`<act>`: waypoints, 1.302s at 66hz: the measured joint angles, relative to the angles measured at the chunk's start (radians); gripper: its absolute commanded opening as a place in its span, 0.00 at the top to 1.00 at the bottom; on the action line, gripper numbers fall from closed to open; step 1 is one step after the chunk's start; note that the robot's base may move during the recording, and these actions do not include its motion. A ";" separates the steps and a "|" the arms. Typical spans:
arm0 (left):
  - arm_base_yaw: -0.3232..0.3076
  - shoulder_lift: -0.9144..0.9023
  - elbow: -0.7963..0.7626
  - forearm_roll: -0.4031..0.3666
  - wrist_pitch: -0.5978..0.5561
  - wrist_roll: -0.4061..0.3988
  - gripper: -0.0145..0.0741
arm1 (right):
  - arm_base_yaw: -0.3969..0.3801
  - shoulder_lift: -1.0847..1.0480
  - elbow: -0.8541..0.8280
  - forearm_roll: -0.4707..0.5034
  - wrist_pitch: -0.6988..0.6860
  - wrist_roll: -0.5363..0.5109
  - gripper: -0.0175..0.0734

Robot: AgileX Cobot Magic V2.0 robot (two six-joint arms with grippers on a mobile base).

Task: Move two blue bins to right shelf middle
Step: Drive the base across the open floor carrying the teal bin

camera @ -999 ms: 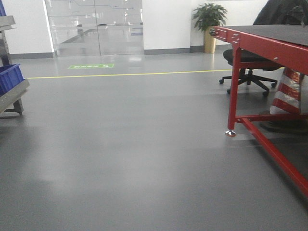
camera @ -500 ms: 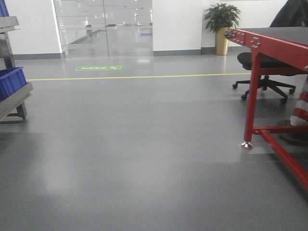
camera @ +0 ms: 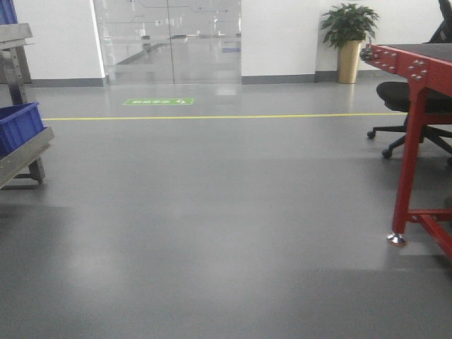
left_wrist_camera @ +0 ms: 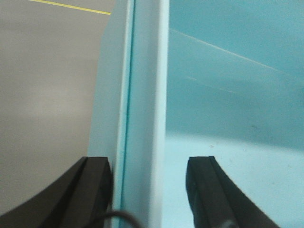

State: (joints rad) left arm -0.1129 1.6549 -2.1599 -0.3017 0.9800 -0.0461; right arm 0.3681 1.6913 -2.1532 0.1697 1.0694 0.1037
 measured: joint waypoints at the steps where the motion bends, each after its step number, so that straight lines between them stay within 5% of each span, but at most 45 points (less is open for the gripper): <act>1: 0.000 0.000 0.000 0.000 0.000 0.000 0.96 | 0.000 0.000 0.000 0.000 0.000 0.000 0.98; 86: 0.000 0.000 0.000 0.000 -0.006 0.000 0.96 | 0.000 0.002 0.000 0.000 0.000 0.000 0.98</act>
State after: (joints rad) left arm -0.1129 1.6549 -2.1599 -0.3017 0.9741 -0.0461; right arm 0.3681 1.6933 -2.1532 0.1697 1.0694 0.1037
